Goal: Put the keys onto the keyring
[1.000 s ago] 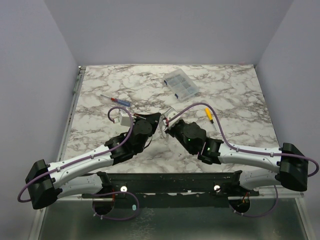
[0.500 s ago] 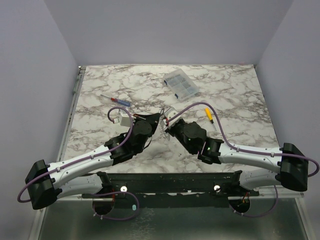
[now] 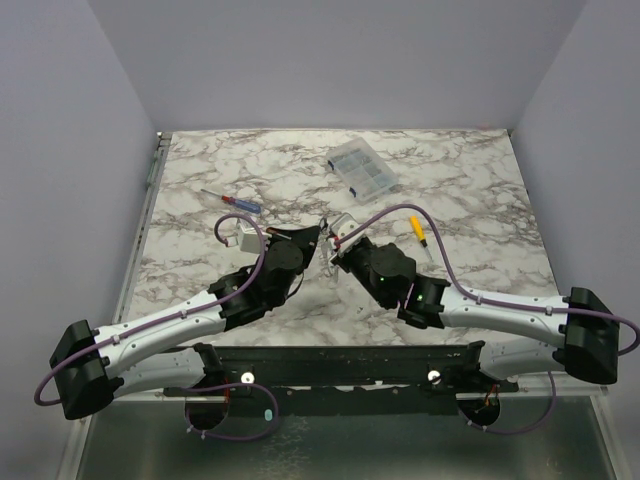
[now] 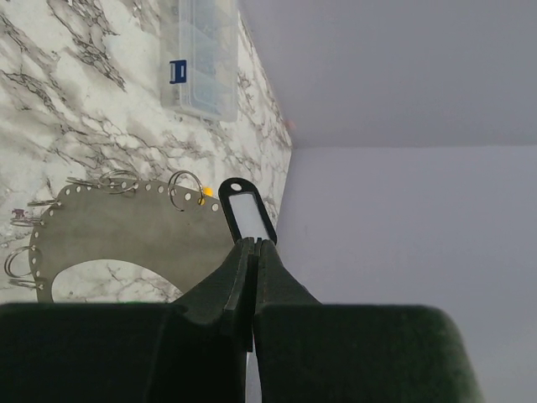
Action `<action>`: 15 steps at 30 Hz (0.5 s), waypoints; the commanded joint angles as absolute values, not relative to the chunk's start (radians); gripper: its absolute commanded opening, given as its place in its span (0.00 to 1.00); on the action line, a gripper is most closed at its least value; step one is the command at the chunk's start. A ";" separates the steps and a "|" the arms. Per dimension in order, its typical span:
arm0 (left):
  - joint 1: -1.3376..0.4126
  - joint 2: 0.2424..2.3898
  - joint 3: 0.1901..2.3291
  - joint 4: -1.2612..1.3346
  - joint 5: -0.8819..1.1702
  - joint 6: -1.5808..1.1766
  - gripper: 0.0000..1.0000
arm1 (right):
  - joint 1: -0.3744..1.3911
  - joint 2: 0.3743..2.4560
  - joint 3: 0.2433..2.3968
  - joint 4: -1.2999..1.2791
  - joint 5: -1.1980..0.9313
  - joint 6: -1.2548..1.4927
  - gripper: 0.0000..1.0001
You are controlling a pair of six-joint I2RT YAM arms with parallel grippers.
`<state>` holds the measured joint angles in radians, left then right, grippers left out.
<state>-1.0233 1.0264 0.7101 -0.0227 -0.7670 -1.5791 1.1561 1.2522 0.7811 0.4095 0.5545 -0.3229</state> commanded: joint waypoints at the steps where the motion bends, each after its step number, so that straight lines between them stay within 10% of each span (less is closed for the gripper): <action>1: -1.028 1.009 0.693 -0.003 -0.775 -1.564 0.06 | 1.149 1.222 0.816 0.430 0.573 -0.321 0.01; 15: -1.028 0.978 0.691 -0.004 -0.810 -1.508 0.49 | 1.149 1.216 0.814 0.428 0.571 -0.319 0.01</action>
<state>-1.0233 1.0126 0.7097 -0.0223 -0.7719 -1.5478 1.1519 1.2488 0.7811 0.4095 0.5545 -0.3225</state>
